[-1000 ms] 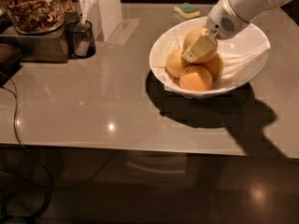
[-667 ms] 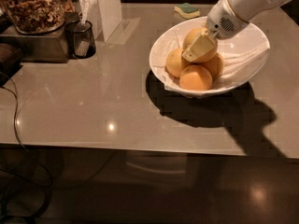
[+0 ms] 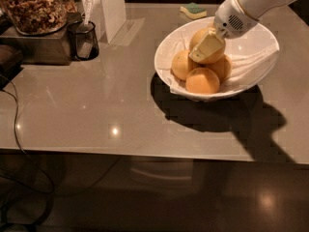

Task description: Pick orange from white bowl

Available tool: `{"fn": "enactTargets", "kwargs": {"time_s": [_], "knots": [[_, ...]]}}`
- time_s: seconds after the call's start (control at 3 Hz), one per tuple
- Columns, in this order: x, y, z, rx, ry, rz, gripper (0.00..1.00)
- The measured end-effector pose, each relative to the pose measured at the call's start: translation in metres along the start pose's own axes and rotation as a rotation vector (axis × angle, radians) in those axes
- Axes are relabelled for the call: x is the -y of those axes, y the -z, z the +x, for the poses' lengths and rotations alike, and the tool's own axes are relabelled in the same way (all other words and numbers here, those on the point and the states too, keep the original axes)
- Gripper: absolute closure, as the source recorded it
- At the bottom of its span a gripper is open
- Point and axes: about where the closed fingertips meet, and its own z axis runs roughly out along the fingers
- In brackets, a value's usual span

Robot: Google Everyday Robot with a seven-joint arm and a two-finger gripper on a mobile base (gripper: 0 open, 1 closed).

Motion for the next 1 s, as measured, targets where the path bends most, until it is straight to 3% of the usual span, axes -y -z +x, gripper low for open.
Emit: {"fn": "enactTargets", "kwargs": {"time_s": [0.67,1.0], "knots": [[-0.005,0.035,0.016,0.014,-0.027,0.107,1.0],[-0.006,0.046,0.022,0.022,-0.037,0.13,1.0]]}}
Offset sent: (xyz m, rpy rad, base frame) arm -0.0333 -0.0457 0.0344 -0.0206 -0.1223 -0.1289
